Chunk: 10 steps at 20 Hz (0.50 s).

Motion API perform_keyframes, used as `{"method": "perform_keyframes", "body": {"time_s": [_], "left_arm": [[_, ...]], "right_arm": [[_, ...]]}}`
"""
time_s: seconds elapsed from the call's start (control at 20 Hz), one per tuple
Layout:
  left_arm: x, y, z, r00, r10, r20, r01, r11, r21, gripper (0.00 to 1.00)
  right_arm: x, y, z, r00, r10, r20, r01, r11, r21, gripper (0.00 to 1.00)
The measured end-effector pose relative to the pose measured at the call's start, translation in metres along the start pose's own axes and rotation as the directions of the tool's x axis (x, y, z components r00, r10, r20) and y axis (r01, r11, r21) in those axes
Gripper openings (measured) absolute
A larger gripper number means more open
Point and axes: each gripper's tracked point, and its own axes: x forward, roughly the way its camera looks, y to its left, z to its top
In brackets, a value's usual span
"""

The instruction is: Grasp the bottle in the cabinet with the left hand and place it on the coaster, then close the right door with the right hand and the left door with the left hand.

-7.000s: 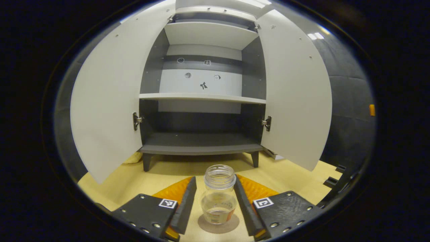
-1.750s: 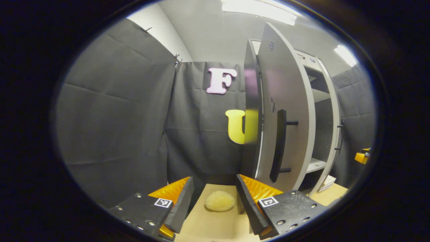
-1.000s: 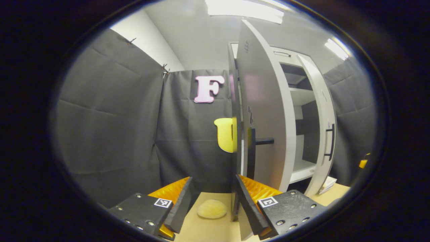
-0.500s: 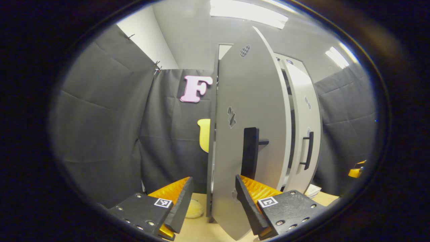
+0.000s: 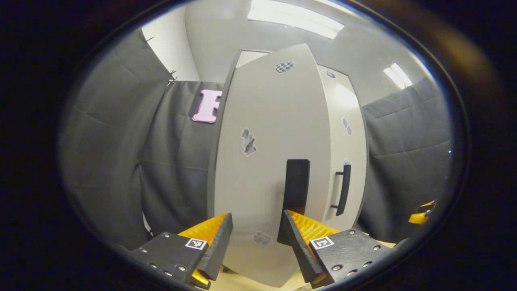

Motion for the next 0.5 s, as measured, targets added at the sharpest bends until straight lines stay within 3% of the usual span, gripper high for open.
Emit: {"method": "perform_keyframes", "body": {"time_s": [0.1,0.5], "left_arm": [[0.003,-0.002,-0.001,1.000,-0.021,0.008,0.021,1.000,0.011,0.77],[0.012,-0.003,0.002,1.000,0.015,0.004,-0.015,0.999,0.034,0.77]], "right_arm": [[-0.004,0.000,-0.004,1.000,0.006,-0.004,-0.006,1.000,-0.006,0.95],[-0.017,0.002,-0.007,0.999,0.036,0.003,-0.036,0.999,0.010,0.95]]}}
